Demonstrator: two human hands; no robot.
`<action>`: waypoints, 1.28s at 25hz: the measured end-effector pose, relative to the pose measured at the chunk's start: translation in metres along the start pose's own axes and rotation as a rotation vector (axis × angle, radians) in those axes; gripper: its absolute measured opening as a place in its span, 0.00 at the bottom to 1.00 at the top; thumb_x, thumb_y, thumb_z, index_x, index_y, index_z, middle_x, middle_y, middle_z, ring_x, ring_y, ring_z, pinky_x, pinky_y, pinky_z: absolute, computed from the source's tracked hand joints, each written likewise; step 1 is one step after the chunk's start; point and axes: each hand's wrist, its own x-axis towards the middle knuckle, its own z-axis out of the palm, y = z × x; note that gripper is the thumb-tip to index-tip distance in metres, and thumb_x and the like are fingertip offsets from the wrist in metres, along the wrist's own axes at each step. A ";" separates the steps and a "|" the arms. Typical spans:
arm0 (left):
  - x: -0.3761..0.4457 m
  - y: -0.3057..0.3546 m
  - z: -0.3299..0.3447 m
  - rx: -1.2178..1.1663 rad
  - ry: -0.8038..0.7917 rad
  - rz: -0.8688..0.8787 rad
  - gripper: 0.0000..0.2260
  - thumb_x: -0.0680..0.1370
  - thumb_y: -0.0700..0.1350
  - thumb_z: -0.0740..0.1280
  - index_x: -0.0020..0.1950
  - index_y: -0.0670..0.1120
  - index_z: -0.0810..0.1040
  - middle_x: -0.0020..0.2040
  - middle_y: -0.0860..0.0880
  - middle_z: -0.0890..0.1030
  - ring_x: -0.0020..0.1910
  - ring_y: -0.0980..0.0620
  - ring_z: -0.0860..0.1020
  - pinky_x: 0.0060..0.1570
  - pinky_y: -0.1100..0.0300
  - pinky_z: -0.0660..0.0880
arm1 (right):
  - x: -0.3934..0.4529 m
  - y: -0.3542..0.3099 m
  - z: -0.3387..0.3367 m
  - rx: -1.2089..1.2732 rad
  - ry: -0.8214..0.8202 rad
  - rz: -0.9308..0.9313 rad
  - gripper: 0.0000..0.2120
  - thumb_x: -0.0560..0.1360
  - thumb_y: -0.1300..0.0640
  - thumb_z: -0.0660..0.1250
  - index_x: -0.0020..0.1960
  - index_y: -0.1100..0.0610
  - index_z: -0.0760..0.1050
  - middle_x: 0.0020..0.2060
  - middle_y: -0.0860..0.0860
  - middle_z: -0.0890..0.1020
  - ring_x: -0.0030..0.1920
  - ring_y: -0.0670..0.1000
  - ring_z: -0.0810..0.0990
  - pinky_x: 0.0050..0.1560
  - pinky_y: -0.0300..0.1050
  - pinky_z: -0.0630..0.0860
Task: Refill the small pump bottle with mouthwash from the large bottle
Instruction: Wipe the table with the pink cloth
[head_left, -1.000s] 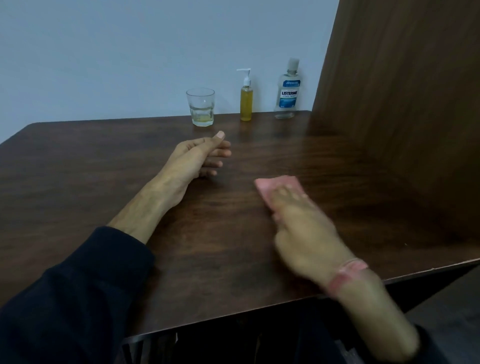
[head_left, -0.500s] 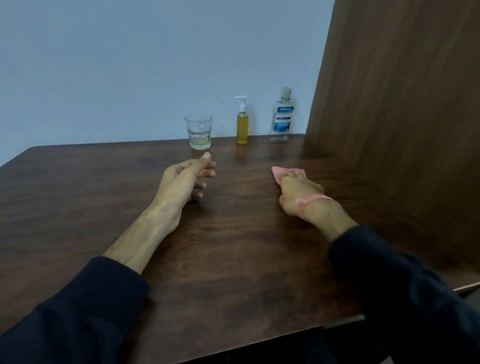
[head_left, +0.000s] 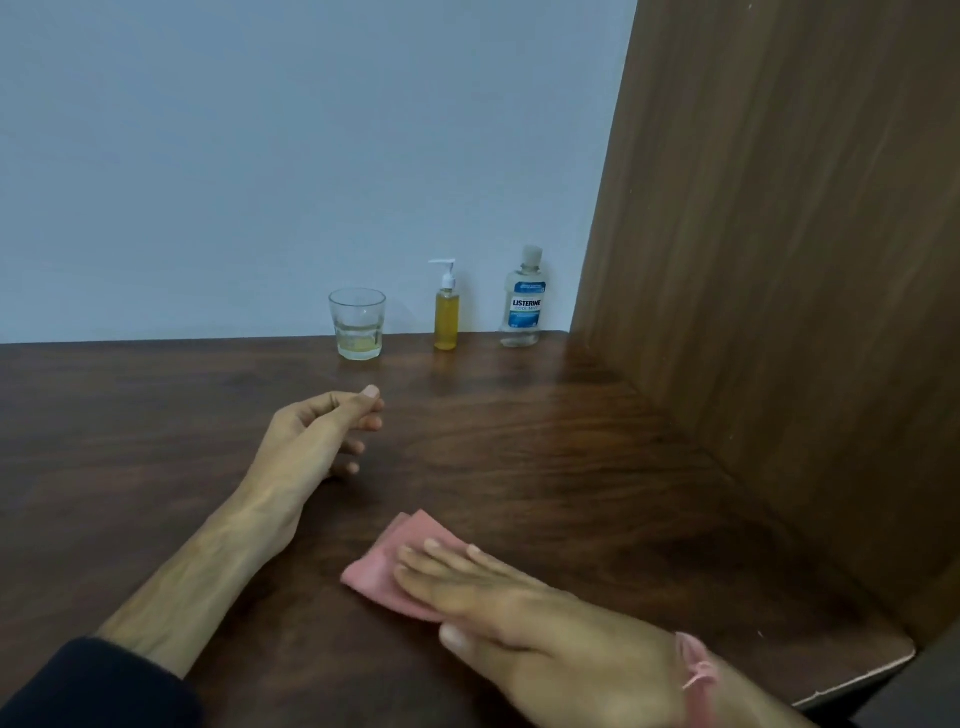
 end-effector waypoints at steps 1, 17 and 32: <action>-0.001 0.002 -0.002 0.120 -0.019 0.024 0.12 0.82 0.63 0.76 0.47 0.57 0.93 0.46 0.48 0.92 0.30 0.60 0.79 0.30 0.62 0.77 | -0.003 -0.001 -0.009 0.134 0.000 0.024 0.26 0.90 0.57 0.58 0.85 0.41 0.61 0.83 0.30 0.58 0.81 0.27 0.48 0.83 0.34 0.44; -0.003 0.027 -0.044 0.229 -0.212 -0.292 0.26 0.70 0.44 0.90 0.62 0.48 0.81 0.50 0.48 0.93 0.41 0.52 0.91 0.36 0.56 0.87 | 0.086 -0.048 0.030 0.059 0.089 0.301 0.33 0.89 0.40 0.48 0.89 0.51 0.42 0.87 0.44 0.41 0.84 0.40 0.36 0.75 0.34 0.31; 0.003 0.010 -0.031 0.134 -0.179 0.036 0.26 0.69 0.23 0.84 0.56 0.49 0.87 0.66 0.44 0.88 0.59 0.48 0.92 0.59 0.51 0.89 | 0.112 -0.045 0.034 -0.268 0.063 0.409 0.40 0.87 0.35 0.47 0.88 0.59 0.39 0.88 0.55 0.41 0.87 0.53 0.38 0.87 0.53 0.40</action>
